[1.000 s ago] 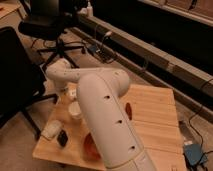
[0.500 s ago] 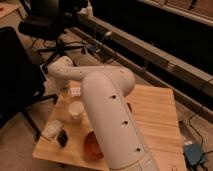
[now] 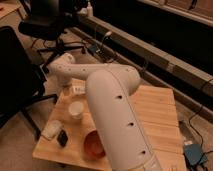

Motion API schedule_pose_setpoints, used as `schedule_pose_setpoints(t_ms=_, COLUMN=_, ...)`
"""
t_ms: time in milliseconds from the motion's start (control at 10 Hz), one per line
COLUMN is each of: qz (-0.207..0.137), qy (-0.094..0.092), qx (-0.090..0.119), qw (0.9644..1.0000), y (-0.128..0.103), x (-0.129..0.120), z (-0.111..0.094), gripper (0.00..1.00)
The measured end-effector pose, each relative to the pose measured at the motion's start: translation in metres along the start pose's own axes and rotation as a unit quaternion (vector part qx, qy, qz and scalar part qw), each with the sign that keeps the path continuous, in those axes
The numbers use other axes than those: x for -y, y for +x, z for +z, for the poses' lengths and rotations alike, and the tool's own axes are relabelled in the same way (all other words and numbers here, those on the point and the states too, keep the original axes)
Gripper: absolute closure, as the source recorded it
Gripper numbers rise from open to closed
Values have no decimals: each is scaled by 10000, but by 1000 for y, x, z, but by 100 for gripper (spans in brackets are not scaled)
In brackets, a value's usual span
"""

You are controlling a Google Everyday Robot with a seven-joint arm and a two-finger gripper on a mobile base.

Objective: Stand the bottle upright

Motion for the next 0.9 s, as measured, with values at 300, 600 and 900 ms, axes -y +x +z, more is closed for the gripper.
schedule_pose_setpoints(t_ms=300, qz=110, qy=77, qx=63, qw=9999, y=6, x=2, z=-12, gripper=72)
schedule_pose_setpoints(t_ms=600, qz=263, qy=189, qx=147, qw=9994, y=16, x=4, z=-26, gripper=72)
schedule_pose_setpoints(t_ms=900, qz=400, qy=306, qx=238, qw=9984, y=26, x=6, z=-40, gripper=72)
